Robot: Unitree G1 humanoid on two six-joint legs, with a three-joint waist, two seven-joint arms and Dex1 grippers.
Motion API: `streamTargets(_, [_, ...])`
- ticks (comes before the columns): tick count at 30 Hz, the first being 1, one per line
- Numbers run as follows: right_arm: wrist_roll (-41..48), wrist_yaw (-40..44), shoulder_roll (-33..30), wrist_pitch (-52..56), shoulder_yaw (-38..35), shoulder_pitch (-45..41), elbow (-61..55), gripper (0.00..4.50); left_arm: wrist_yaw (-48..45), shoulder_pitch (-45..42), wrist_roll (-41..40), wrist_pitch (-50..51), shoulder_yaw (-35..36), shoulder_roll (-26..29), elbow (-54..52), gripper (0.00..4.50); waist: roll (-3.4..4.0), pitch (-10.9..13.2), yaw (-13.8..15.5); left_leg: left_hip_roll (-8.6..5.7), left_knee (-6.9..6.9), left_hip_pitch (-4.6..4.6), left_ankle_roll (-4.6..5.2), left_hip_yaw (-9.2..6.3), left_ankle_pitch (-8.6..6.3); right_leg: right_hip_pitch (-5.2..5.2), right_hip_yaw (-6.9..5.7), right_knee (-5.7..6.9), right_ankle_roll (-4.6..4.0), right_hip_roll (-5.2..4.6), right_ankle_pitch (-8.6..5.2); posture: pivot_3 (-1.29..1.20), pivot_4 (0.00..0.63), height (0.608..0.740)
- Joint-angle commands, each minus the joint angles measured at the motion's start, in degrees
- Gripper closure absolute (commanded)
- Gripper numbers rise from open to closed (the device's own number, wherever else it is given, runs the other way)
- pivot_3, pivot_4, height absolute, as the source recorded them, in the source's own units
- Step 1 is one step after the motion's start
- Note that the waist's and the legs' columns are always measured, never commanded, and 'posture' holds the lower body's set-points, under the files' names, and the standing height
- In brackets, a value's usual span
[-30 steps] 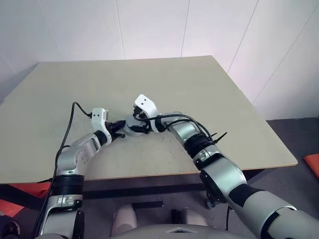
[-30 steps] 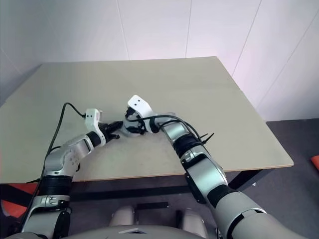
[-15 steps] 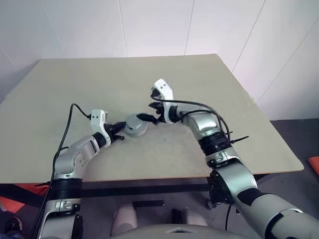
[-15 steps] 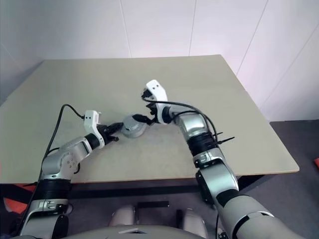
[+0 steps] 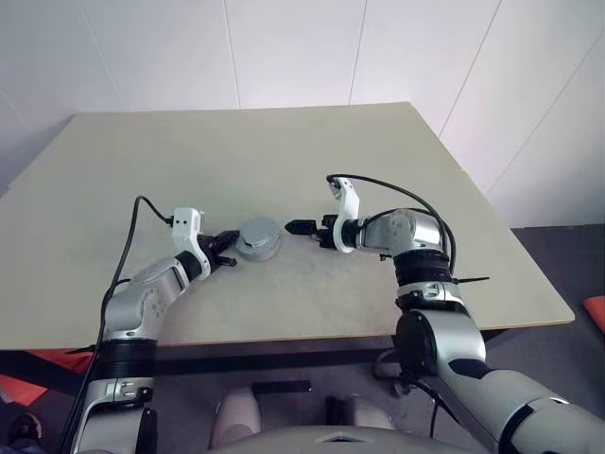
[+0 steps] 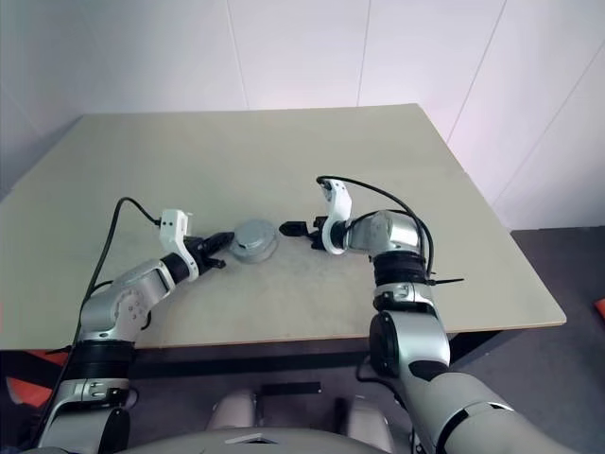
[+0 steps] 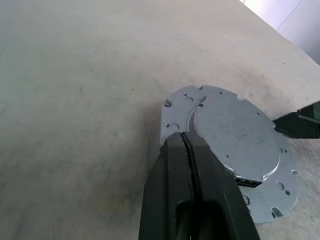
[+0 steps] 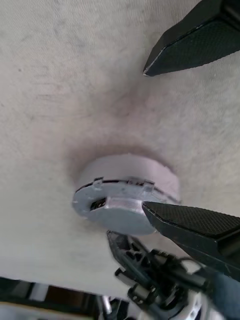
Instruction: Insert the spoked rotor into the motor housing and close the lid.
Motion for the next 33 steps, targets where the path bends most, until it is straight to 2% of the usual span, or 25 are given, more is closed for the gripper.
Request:
streamTargets(1, [3.9,-3.1,2.5,2.6,-3.6,-2.5,0.6,0.02,0.0,0.5,1.3,0.1,-0.9,0.7,0.7,4.5,0.01,0.0,0.0,0.0,-0.01,-0.01,-0.01,-0.01,0.0,-0.01,0.0,0.0,0.0,0.0,0.0,0.0,0.0,0.74])
streamTargets(7, [5.7,-6.5,5.7,3.1,-5.0,-2.7,0.7,0.02,-0.1,0.5,1.8,-0.2,-0.7,1.4,0.8,4.5,0.01,0.0,0.1,-0.01,-0.04,-0.08,-0.04,0.0,0.02,-0.04,0.0,-0.03,0.0,0.0,0.0,0.0,0.0,0.74])
streamTargets(16, [6.2,-8.0,7.5,-5.2,-4.4,-4.1,7.5,0.02,-0.1,0.3,2.3,-0.3,-0.9,1.7,0.5,4.5,0.01,0.0,0.0,0.0,-0.05,0.01,-0.07,0.0,0.04,-0.03,0.0,-0.01,0.03,0.0,-0.01,0.0,0.0,0.74])
streamTargets(19, [7.2,-7.6,7.7,-7.1,-4.3,-4.7,8.9,0.61,0.0,0.3,2.5,-0.4,-1.0,1.7,0.7,4.5,0.01,0.0,0.0,0.01,-0.05,0.04,-0.06,0.0,0.03,-0.02,0.0,0.0,0.03,0.0,-0.01,0.0,0.0,0.74])
streamTargets(24, [8.6,-6.1,7.3,-7.1,-3.5,-5.4,8.7,2.4,0.0,0.3,2.7,-0.8,-1.1,1.8,0.9,4.5,0.01,0.0,0.0,0.01,-0.06,-0.02,-0.09,0.0,0.05,-0.05,0.0,0.0,0.02,0.0,0.0,0.0,0.0,0.74])
streamTargets(27, [9.5,-6.3,7.1,-7.4,-3.7,-5.6,9.0,3.29,0.0,0.3,2.8,-0.8,-1.2,1.7,0.9,4.5,0.01,0.0,-0.1,0.03,-0.09,-0.04,-0.1,0.01,0.05,-0.07,-0.01,0.0,0.01,0.02,0.0,0.0,0.0,0.74])
streamTargets(33, [10.3,-6.7,6.9,-7.9,-3.8,-5.5,9.1,3.4,-0.1,0.3,3.5,-1.1,-1.5,1.5,1.0,4.5,0.02,0.0,-0.1,0.02,-0.09,-0.07,-0.1,0.03,0.06,-0.1,-0.01,0.0,0.01,0.02,0.0,0.0,0.0,0.74])
